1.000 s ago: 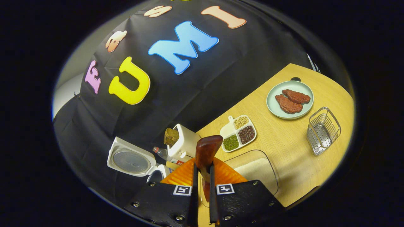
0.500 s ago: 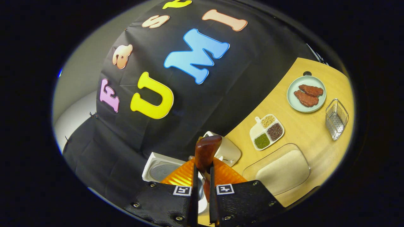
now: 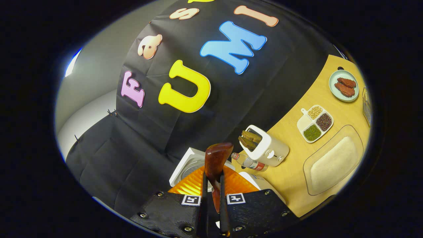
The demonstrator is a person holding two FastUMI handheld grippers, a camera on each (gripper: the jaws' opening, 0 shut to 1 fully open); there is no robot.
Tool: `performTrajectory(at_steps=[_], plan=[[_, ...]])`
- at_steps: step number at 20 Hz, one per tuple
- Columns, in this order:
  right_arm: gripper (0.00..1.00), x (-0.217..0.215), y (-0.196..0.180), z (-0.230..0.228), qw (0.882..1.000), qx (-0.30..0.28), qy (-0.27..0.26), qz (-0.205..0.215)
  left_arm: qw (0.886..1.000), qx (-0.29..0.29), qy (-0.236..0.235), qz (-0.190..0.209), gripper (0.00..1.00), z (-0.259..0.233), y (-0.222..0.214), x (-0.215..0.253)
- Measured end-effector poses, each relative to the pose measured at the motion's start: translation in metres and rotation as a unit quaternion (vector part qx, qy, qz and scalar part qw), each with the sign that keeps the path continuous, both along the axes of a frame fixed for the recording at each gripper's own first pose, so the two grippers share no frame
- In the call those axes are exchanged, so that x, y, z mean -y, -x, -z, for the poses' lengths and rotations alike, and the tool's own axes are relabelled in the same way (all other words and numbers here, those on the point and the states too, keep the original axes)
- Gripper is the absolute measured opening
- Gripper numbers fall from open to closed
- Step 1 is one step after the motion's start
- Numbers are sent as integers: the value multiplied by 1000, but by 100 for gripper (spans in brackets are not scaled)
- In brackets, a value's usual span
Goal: Close the left gripper, press the button to open the rice cooker; take a wooden spoon from the chopstick holder with the right hand, scoop a spoonful of rice and pour it into the rice cooker, then put the wooden spoon back into the chopstick holder.
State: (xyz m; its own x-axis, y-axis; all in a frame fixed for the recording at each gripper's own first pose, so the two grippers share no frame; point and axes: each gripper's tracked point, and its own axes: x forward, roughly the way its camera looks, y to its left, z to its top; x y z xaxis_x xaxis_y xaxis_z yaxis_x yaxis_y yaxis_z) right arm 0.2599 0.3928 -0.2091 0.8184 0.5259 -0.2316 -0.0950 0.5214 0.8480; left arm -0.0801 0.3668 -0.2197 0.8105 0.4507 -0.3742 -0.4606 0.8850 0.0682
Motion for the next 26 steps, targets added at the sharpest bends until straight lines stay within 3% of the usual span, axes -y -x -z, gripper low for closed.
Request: performTrajectory(at_steps=[6,12,20,24,26], plan=[[14,-77,-14,50,994,14,103,-33,1000,-14,3,-24,86,12,22,-31],[14,-122,-13,80,971,63,217,-79,999,-26,7,-47,83,26,30,-53],[14,-157,-11,92,904,178,355,-156,998,-32,11,-52,83,35,24,-60],[14,-170,-3,89,859,237,411,-193,998,-34,14,-57,85,40,23,-60],[14,-176,1,89,830,268,443,-209,998,-35,13,-60,85,38,25,-61]])
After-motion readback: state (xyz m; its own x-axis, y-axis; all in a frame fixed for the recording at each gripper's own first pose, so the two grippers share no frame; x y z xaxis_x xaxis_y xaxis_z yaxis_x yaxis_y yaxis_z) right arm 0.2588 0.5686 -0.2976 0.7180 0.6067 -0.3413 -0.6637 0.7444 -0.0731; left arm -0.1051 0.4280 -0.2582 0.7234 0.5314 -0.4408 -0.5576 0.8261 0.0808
